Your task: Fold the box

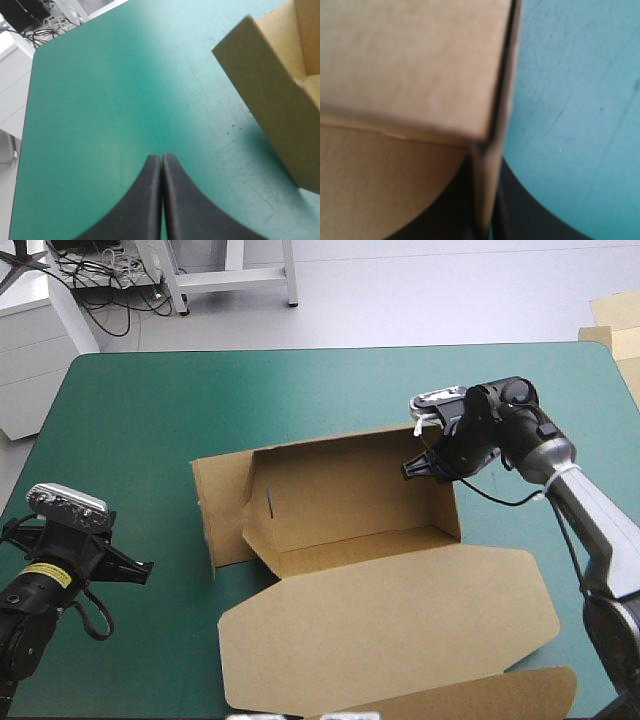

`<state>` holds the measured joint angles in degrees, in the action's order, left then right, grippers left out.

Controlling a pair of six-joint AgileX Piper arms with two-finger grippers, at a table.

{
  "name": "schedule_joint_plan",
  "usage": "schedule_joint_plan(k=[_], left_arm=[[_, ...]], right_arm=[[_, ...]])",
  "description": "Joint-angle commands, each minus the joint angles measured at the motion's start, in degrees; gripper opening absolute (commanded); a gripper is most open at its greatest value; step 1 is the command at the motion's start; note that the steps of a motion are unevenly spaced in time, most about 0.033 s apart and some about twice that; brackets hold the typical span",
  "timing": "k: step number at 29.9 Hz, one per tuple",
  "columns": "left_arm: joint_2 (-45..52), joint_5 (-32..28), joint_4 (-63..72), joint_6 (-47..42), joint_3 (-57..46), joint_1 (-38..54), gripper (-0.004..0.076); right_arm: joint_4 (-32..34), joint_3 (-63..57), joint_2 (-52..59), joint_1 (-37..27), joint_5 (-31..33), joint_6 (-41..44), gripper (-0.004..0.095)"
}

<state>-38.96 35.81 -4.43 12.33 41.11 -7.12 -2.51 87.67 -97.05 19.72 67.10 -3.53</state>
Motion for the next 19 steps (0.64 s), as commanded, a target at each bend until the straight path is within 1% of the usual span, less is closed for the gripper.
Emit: schedule_joint_plan(k=[1, 3, 5, 8, 11, 13, 15, 17, 19], left_arm=[[0.3, -3.4, 0.4, 0.0, 1.6, -0.1, -0.0010], [0.3, -3.4, 0.9, 0.0, 1.6, -0.1, -0.0010], [0.3, -3.4, 1.8, 0.0, 1.6, -0.1, -0.0010], [0.3, -3.3, 2.5, 0.0, 1.6, -0.1, -0.0010], [0.3, -3.3, 2.8, 0.0, 1.6, -0.1, -0.0010], [0.3, -3.3, 2.9, 0.0, 1.6, -0.1, -0.0010], [0.3, -3.2, 2.9, 0.0, 1.6, -0.1, -0.0010], [0.3, -3.2, 2.9, 0.0, 1.6, -0.1, -0.0010], [0.3, -3.2, 2.9, 0.0, 1.6, -0.1, -0.0010]], right_arm=[[-1.7, 3.3, -4.1, 0.1, 0.1, -1.7, 0.0029], [-1.9, 5.9, -6.0, 0.1, -0.9, -1.7, 0.0106], [-2.4, 8.1, -7.6, 0.1, -1.2, -1.8, 0.0238], [-2.8, 10.3, -8.8, 0.1, -1.2, -2.4, 0.0539], [-2.5, 11.7, -8.8, 0.1, -2.0, -2.5, 0.0796], [-1.7, 13.3, -8.8, 0.1, -1.3, -2.5, 0.0872], [-1.1, 15.3, -8.8, 0.1, 0.7, -2.5, 0.0877], [-0.7, 18.3, -8.7, 0.1, 4.1, -2.7, 0.0877], [0.1, 20.5, -8.0, 0.1, 4.8, -2.3, 0.0877]])
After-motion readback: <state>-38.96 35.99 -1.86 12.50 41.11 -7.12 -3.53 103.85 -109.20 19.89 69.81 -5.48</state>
